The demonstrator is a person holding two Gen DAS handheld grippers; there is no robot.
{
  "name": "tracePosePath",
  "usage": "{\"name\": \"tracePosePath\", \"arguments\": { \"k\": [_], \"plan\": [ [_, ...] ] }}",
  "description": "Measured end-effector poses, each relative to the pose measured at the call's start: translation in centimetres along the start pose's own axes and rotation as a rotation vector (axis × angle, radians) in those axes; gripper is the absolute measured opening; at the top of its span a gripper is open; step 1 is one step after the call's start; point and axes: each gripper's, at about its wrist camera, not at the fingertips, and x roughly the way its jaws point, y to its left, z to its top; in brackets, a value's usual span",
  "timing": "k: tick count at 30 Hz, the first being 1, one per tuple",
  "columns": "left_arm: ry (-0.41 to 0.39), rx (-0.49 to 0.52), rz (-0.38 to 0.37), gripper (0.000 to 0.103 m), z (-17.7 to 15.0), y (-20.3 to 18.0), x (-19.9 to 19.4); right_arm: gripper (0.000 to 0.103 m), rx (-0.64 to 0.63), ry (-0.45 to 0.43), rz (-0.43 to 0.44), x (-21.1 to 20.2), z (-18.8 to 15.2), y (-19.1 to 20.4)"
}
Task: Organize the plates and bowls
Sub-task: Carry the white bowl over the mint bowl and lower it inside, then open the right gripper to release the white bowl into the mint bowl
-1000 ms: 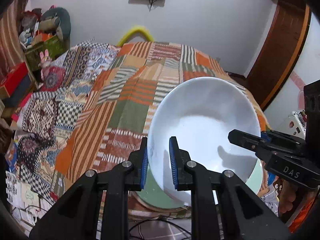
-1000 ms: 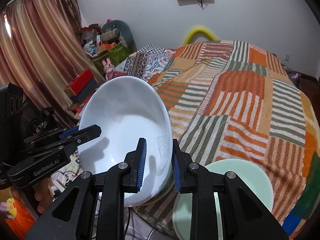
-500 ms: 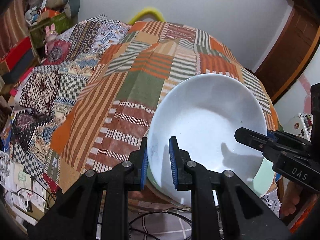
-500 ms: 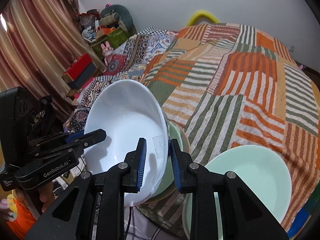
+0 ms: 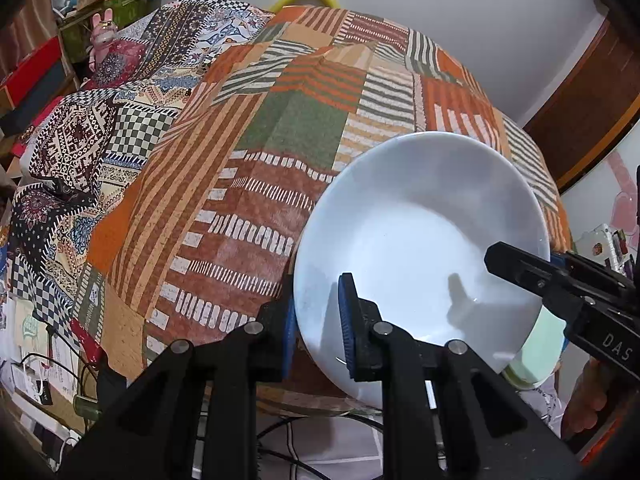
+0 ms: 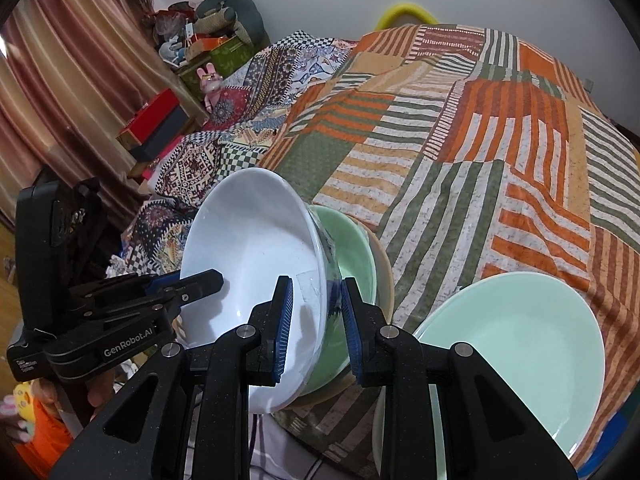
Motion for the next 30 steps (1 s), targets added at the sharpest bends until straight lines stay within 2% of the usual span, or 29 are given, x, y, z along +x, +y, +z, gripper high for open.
{"name": "tracePosePath", "arguments": {
  "k": [11, 17, 30],
  "plan": [
    [0.017, -0.008, 0.019, 0.019, -0.4, 0.5, 1.3, 0.023, -0.017, 0.029, -0.015, 1.4, -0.4, 0.3],
    [0.012, -0.006, 0.029, 0.019, -0.3, 0.4, 1.5, 0.025, -0.036, 0.014, -0.036, 1.4, -0.3, 0.5],
    [0.003, 0.021, 0.035, 0.019, -0.3, 0.1, 0.9, 0.025, -0.036, 0.024, -0.046, 0.8, -0.1, 0.4]
  ]
}}
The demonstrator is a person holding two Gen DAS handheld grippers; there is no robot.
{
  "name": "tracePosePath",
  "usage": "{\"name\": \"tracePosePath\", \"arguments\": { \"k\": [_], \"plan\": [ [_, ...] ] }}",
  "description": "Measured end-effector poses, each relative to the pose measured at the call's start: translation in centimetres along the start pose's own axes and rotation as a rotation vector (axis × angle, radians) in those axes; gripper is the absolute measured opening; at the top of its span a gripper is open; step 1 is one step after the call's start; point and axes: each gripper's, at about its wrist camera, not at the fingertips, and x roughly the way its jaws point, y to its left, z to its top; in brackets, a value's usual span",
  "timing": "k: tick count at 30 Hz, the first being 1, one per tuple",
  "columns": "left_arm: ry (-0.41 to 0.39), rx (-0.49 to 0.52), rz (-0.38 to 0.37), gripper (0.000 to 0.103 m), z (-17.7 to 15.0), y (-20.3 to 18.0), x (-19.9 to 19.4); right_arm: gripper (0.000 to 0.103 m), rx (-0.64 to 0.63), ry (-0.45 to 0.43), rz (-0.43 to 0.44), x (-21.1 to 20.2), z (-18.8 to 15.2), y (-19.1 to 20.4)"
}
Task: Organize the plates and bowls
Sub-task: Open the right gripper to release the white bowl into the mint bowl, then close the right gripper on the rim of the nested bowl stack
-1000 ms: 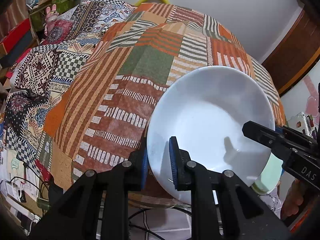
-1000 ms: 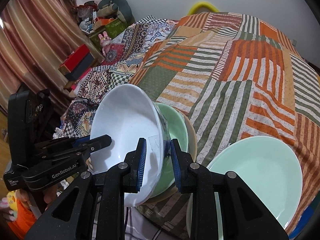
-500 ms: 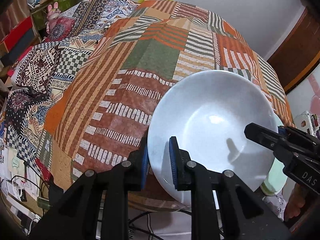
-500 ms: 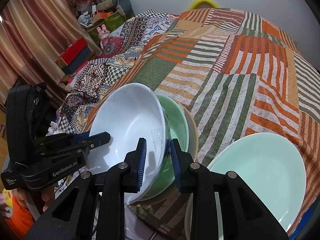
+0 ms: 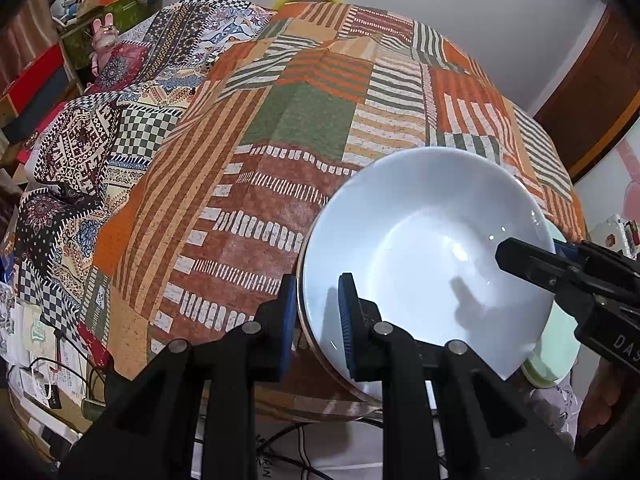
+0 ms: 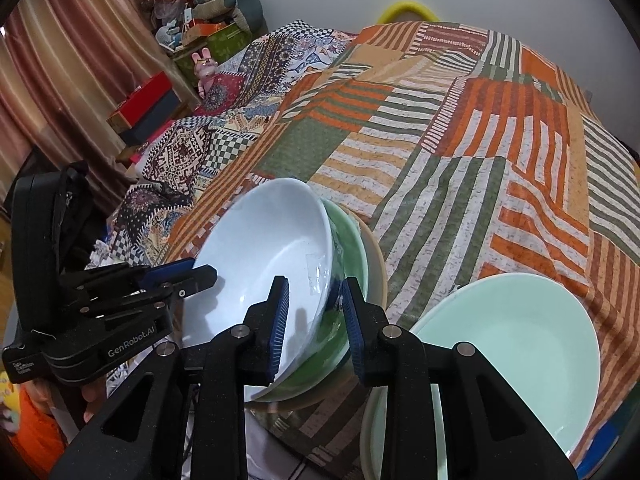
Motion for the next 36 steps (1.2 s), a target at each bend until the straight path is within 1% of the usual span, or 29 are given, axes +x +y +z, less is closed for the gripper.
{"name": "tracePosePath", "arguments": {
  "k": [4, 8, 9, 10, 11, 12, 13, 14, 16, 17, 18, 20, 23, 26, 30, 36],
  "plan": [
    [-0.012, -0.002, -0.012, 0.019, 0.1, -0.1, -0.7, 0.025, -0.004, 0.000, -0.004, -0.2, 0.0, 0.0],
    [-0.025, 0.009, -0.020, 0.020, 0.2, -0.5, -1.5, 0.025, -0.038, -0.011, -0.043, -0.5, -0.1, 0.7],
    [-0.031, 0.012, -0.021, 0.020, 0.2, -0.6, -1.8, 0.027, -0.049, -0.026, -0.060, -0.8, -0.1, 0.9],
    [-0.038, 0.014, -0.021, 0.020, 0.2, -0.7, -2.0, 0.034, -0.060, -0.050, -0.077, -1.2, -0.1, 1.1],
    [-0.046, 0.015, -0.021, 0.021, 0.3, -0.7, -2.2, 0.038, -0.067, -0.071, -0.081, -1.6, -0.1, 1.1],
    [-0.057, 0.017, -0.022, 0.022, 0.3, -0.8, -2.6, 0.045, -0.073, -0.093, -0.083, -2.1, -0.1, 1.2],
    [-0.064, 0.018, -0.021, 0.022, 0.3, -0.9, -2.8, 0.049, -0.076, -0.115, -0.083, -2.6, 0.0, 1.2],
    [-0.072, 0.018, -0.017, 0.022, 0.4, -0.9, -3.0, 0.050, -0.076, -0.128, -0.083, -2.9, 0.0, 1.1],
    [-0.087, 0.015, -0.008, 0.030, 0.3, -0.8, -3.2, 0.050, -0.069, -0.137, -0.084, -3.2, 0.0, 0.7],
    [-0.091, 0.009, -0.007, 0.037, 0.3, -0.6, -3.3, 0.050, -0.065, -0.137, -0.085, -3.2, 0.0, 0.6],
    [-0.093, -0.002, -0.007, 0.041, 0.2, -0.3, -3.2, 0.050, -0.057, -0.133, -0.087, -3.1, 0.0, 0.3],
    [-0.083, -0.022, -0.010, 0.041, 0.1, 0.3, -2.8, 0.050, -0.038, -0.117, -0.091, -2.6, -0.2, -0.3],
    [-0.044, -0.053, -0.028, 0.041, -0.3, 1.1, -1.8, 0.050, -0.007, -0.085, -0.086, -1.9, -0.6, -1.1],
    [-0.004, -0.084, -0.066, 0.041, -0.9, 1.8, -0.7, 0.050, 0.021, -0.058, -0.071, -1.2, -1.0, -1.7],
    [0.028, -0.123, -0.101, 0.041, -1.4, 2.4, 0.8, 0.050, 0.037, -0.032, -0.058, -0.2, -1.2, -2.0],
    [0.046, -0.121, -0.126, 0.041, -1.7, 2.4, 2.0, 0.050, 0.049, -0.004, -0.045, 0.9, -1.4, -2.2]
  ]
}}
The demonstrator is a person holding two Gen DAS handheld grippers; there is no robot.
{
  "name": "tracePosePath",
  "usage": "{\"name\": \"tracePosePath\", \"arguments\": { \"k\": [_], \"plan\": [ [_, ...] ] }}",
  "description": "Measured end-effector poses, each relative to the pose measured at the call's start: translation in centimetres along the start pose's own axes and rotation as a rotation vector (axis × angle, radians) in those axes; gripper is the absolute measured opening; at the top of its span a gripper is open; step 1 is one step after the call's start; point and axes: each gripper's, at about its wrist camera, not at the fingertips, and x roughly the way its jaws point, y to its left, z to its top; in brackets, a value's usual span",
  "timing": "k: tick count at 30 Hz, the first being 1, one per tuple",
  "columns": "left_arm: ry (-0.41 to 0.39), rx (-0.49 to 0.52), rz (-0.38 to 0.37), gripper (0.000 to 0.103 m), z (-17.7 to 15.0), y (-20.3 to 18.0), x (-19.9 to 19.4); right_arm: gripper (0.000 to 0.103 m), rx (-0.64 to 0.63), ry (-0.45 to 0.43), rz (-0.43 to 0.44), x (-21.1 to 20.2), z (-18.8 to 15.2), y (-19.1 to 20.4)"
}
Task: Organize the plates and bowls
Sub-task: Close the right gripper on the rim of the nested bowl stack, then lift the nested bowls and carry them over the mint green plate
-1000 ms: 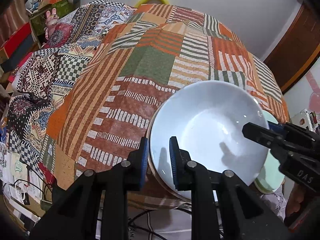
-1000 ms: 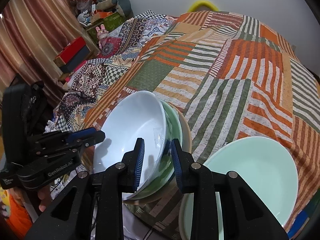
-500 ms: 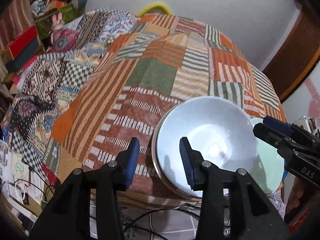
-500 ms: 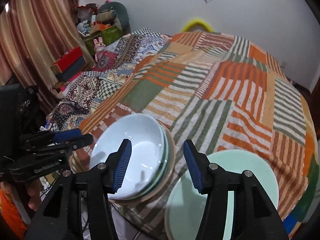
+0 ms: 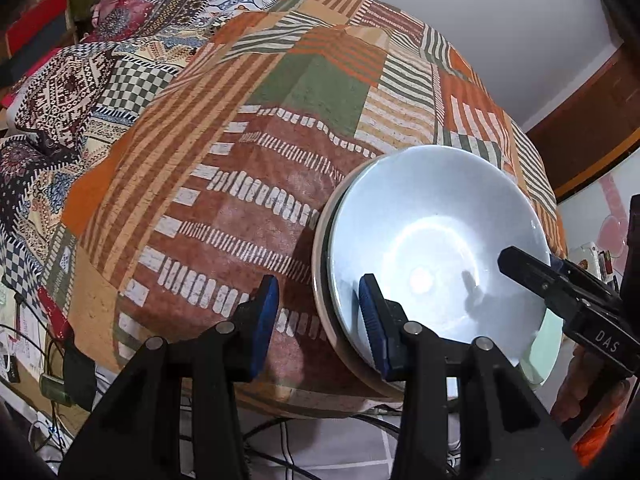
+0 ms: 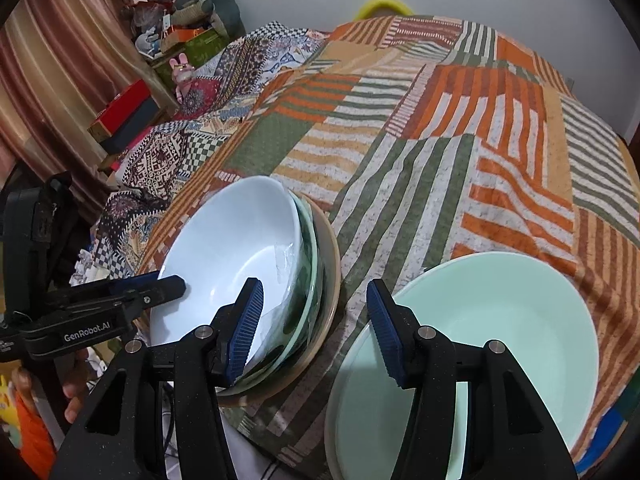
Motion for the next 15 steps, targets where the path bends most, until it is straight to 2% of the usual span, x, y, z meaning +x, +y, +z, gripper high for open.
{"name": "tracePosePath", "arguments": {
  "k": [5, 7, 9, 11, 15],
  "plan": [
    [0.016, -0.014, -0.028, 0.041, 0.3, 0.2, 0.8, 0.042, 0.010, 0.003, 0.029, 0.3, 0.1, -0.2],
    [0.020, -0.015, -0.040, 0.038, 0.4, 0.2, 1.1, 0.038, 0.002, 0.006, 0.034, 0.4, 0.1, -0.1],
    [0.023, -0.008, -0.051, 0.032, 0.4, -0.1, 1.3, 0.036, -0.004, 0.012, 0.040, 0.6, 0.2, 0.0],
    [0.026, 0.004, -0.056, 0.027, 0.5, -0.4, 1.4, 0.035, -0.004, 0.012, 0.040, 0.7, 0.2, 0.0],
    [0.022, 0.016, -0.042, 0.027, 0.5, -0.8, 1.4, 0.034, 0.000, 0.014, 0.031, 0.8, 0.3, 0.0]
  ]
}}
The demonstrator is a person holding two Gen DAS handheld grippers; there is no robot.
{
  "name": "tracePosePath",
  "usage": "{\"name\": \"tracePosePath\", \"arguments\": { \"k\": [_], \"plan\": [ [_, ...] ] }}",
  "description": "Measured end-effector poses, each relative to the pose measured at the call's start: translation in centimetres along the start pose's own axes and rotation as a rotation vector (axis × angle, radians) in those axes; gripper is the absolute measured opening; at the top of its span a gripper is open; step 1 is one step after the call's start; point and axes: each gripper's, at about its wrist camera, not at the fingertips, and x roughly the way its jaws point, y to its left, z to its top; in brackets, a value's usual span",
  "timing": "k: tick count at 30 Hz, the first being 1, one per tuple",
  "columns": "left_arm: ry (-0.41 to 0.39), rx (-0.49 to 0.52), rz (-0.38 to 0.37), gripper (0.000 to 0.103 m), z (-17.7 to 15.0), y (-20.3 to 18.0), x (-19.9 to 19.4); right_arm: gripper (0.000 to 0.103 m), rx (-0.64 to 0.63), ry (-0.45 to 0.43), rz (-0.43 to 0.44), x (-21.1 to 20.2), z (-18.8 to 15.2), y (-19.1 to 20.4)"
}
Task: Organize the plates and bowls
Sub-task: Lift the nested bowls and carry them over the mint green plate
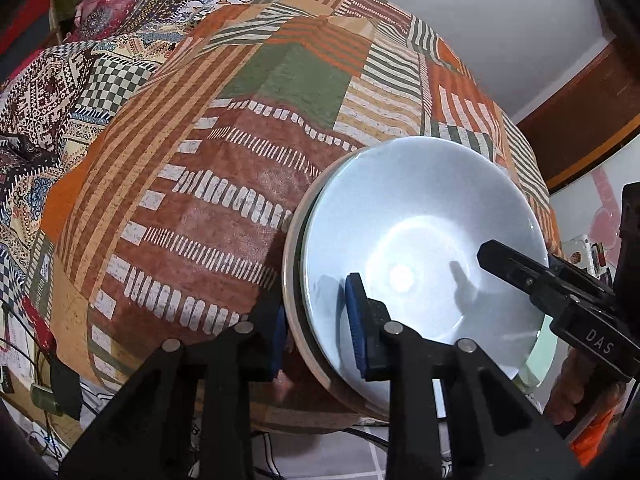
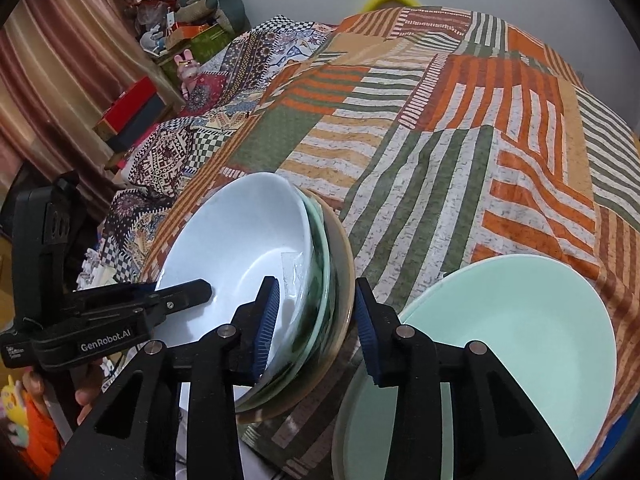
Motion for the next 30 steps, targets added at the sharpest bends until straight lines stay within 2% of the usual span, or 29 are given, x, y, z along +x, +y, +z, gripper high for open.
{"name": "tracePosePath", "arguments": {
  "k": [7, 17, 30],
  "plan": [
    [-0.007, -0.008, 0.027, 0.027, -0.1, -0.3, -0.3, 0.031, 0.007, -0.005, -0.044, -0.1, 0.0, 0.3],
    [-0.015, -0.035, 0.038, 0.027, -0.5, -0.6, -1.3, 0.031, 0.011, -0.004, -0.038, -0.7, 0.3, 0.5],
    [-0.115, -0.031, 0.052, 0.027, 0.0, -1.8, -5.2, 0.031, 0.018, -0.049, -0.004, -2.8, 0.5, 1.3]
  ]
}}
